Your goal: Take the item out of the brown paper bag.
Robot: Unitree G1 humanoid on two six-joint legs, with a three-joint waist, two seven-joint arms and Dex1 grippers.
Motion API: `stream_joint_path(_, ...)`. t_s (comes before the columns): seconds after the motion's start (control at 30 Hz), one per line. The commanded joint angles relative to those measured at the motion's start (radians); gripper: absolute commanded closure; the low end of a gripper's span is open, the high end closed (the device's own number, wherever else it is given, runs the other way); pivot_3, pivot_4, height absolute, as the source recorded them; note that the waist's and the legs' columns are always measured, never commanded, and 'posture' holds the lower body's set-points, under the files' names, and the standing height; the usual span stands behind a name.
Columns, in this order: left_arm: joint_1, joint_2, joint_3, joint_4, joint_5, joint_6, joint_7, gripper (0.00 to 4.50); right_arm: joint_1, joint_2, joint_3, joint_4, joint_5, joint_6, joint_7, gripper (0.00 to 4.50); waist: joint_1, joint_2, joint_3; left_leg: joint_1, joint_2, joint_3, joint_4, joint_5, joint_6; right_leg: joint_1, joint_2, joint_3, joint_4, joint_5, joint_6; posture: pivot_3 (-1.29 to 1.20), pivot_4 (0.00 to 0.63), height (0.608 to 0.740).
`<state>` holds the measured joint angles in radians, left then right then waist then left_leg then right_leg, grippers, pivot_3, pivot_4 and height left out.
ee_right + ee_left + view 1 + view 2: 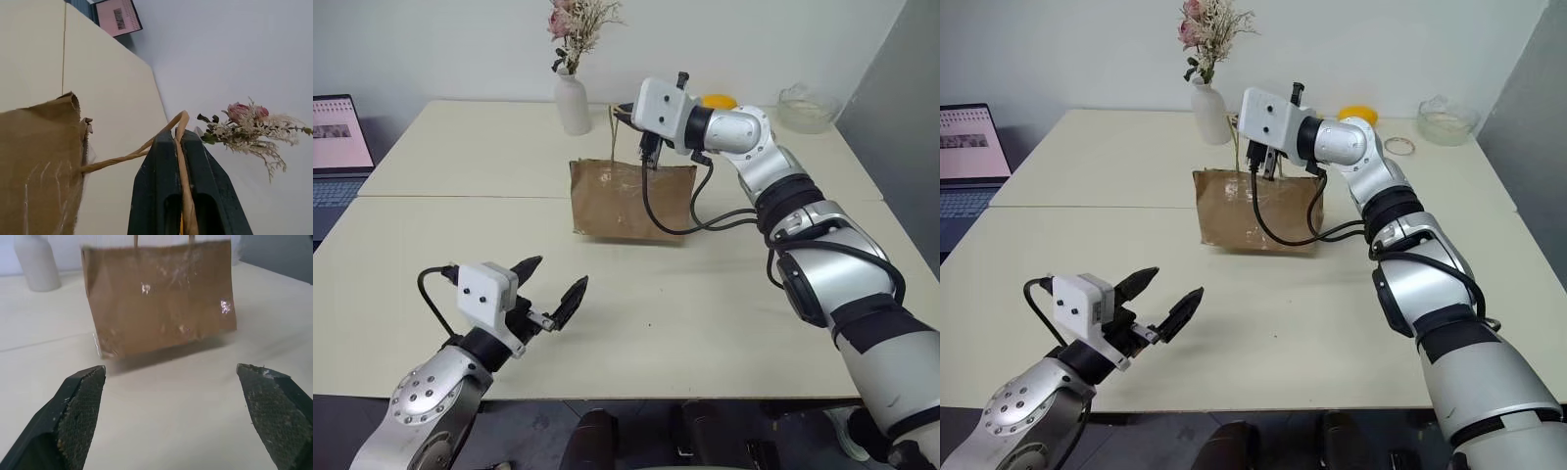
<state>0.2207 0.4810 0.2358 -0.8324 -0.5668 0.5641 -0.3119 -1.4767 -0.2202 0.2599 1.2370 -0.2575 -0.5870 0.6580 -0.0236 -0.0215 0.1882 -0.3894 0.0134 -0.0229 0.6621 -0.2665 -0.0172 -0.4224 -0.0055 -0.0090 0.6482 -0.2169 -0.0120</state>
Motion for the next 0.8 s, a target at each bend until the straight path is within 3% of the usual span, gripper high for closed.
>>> stream_joint_path(0.03, -0.047, 0.004, -0.028, -0.056, 0.007, 0.017, 0.030, 0.00, -0.064, -0.005, 0.008, 0.003, -0.036, -0.046, -0.052, 4.46, -0.001, 0.000, 0.000, 0.000, 0.000, 0.000, 0.000, 0.000, 0.000, 0.000, 0.000, 0.000, 0.000, 0.000, 0.000, 0.00, 0.150, 0.740)
stream_joint_path(0.4, -0.128, 0.008, -0.075, -0.017, 0.014, 0.034, 0.029, 0.00, -0.059, -0.016, 0.103, 0.050, -0.197, -0.050, -0.175, 4.46, -0.004, 0.000, 0.000, 0.001, 0.000, 0.000, -0.001, 0.000, 0.000, 0.000, 0.000, 0.001, 0.000, 0.000, 0.000, 0.00, 0.150, 0.740)
stream_joint_path(0.5, -0.124, 0.006, -0.083, -0.004, 0.022, 0.018, 0.018, 0.00, -0.059, -0.016, 0.091, 0.055, -0.191, -0.041, -0.167, 3.80, -0.004, 0.000, 0.000, 0.001, 0.000, 0.000, -0.001, 0.000, 0.000, 0.000, 0.000, 0.001, 0.001, 0.000, 0.000, 0.00, 0.150, 0.740)
stream_joint_path(0.6, -0.101, 0.004, -0.086, 0.026, 0.040, -0.022, -0.022, 0.00, -0.058, -0.027, 0.078, 0.051, -0.173, -0.030, -0.133, 2.77, -0.004, 0.000, 0.000, 0.002, 0.000, 0.000, -0.001, 0.000, 0.000, 0.000, 0.001, 0.001, 0.001, 0.000, 0.000, 0.00, 0.150, 0.740)
stream_joint_path(0.8, -0.094, 0.005, -0.105, 0.117, 0.090, -0.137, -0.110, 0.00, -0.040, -0.088, -0.032, 0.016, -0.031, 0.106, 0.123, 0.49, -0.001, 0.000, 0.000, 0.002, 0.000, 0.000, -0.001, 0.000, 0.000, 0.001, 0.000, 0.000, 0.001, 0.000, 0.000, 0.00, 0.150, 0.740)
